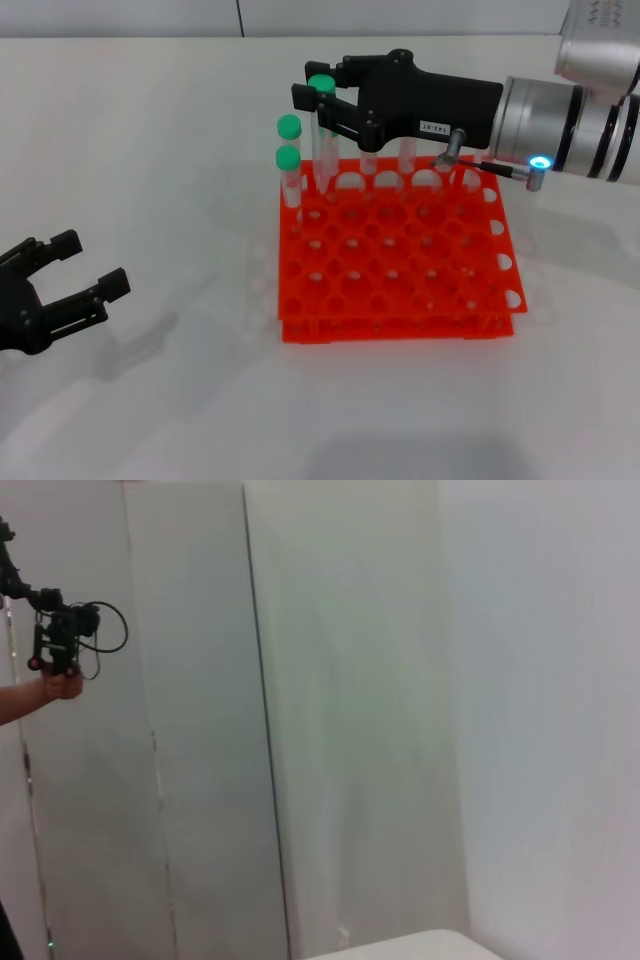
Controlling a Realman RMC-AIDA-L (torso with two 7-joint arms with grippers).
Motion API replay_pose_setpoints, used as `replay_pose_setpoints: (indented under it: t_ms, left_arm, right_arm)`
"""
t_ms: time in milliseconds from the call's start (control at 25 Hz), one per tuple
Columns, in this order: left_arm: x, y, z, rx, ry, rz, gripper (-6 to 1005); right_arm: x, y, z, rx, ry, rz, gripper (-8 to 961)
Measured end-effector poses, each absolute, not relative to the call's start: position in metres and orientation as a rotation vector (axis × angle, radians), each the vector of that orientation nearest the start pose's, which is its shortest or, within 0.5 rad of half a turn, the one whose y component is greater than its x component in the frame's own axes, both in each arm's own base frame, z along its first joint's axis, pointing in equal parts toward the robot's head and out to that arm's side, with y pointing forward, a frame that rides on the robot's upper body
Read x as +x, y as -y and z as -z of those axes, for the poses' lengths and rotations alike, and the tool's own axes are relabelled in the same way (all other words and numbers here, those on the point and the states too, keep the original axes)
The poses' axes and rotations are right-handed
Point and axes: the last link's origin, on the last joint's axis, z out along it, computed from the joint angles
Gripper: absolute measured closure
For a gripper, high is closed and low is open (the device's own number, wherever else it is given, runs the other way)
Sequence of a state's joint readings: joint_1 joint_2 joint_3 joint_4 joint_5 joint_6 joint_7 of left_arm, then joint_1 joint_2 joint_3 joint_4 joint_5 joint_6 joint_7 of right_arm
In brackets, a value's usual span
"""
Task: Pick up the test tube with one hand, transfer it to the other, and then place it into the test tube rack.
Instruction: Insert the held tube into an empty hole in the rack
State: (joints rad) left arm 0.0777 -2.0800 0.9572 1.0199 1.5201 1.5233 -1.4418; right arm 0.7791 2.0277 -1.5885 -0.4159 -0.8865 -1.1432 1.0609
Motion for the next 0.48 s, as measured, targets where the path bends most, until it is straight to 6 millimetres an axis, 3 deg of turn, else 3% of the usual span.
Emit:
replay_pose_setpoints:
  t_ms: [480]
  left_arm:
    - [-0.3302,-0.2175,-0.0534,-2.313,0.825,0.815,106]
  right_arm:
    - [0.1470,-0.3917,0.0608,-2.589,-0.273,-0.991,688]
